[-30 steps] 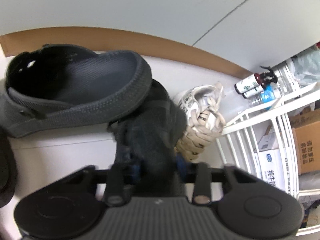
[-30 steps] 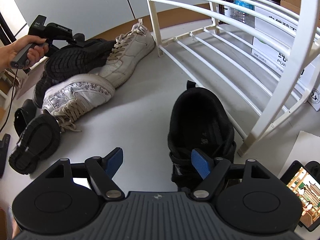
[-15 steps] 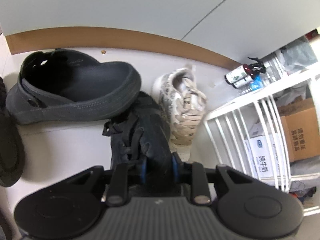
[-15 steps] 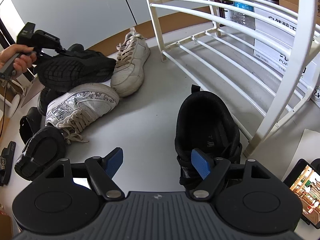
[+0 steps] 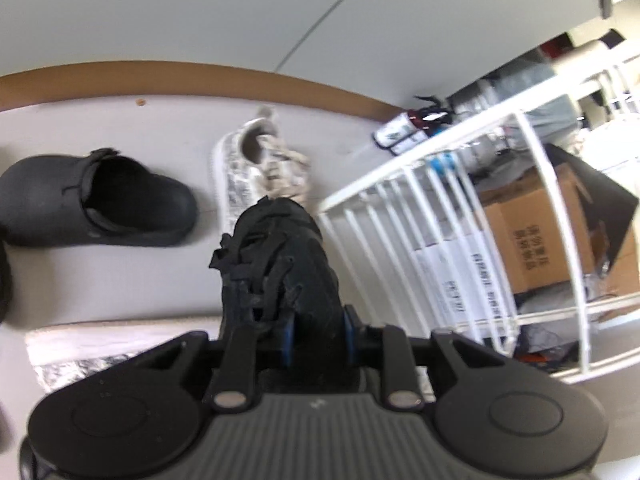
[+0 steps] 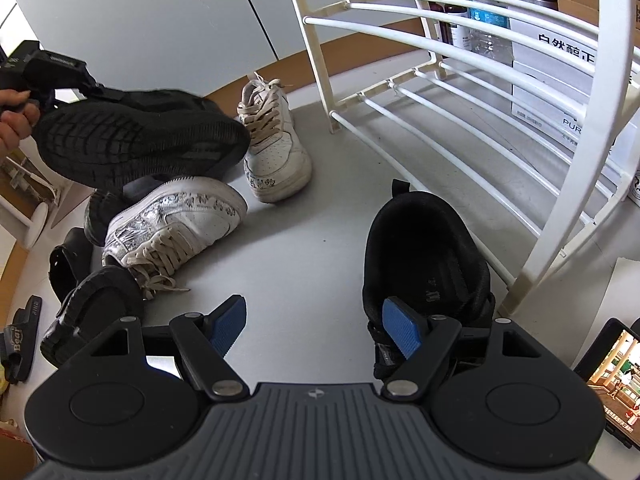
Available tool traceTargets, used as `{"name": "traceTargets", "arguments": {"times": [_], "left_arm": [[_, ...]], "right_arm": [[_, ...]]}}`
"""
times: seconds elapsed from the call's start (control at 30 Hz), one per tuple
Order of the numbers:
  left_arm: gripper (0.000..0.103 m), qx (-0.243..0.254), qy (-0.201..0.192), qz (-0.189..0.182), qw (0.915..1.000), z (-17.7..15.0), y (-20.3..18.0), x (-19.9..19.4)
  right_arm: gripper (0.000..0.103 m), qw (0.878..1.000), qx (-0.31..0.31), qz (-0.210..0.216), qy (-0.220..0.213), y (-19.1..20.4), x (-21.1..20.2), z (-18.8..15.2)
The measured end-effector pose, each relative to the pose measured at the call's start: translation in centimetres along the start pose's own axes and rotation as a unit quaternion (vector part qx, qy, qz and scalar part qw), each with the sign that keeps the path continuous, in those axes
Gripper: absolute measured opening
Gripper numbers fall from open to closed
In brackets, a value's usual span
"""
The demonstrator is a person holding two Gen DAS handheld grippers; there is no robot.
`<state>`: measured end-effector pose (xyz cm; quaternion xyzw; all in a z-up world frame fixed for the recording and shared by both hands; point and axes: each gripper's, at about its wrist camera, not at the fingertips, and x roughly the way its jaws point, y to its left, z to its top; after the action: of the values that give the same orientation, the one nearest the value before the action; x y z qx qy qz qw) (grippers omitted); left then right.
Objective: Organize scattered shoes
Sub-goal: 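Lift and carry the black sneaker in the left tool toward the rack, then lower the sneaker beside the first black sneaker and open the left tool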
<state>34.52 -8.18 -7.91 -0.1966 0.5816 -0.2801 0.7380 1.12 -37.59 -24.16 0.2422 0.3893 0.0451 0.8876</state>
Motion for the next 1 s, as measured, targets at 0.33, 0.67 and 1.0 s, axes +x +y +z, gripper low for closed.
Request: {"name": "traceTargets", "arguments": {"times": [0.33,0.67,1.0], "left_arm": [[0.024,0.017,0.022,-0.063,0.9976,-2.8,-5.3,1.3],[0.024,0.008,0.066,-0.088,0.9939,-6.9,-5.2,9.5],[0.025,-0.033,0.112,-0.084,0.9896,-12.1,0.8,15.2]], "right_arm": [[0.08,1.0,0.002,0.008,-0.008,0.2,-0.6,-0.3],[0.08,1.0,-0.004,0.011,-0.005,0.5,-0.7,-0.7],[0.08,1.0,-0.013,0.001,0.013,1.0,0.1,-1.2]]}}
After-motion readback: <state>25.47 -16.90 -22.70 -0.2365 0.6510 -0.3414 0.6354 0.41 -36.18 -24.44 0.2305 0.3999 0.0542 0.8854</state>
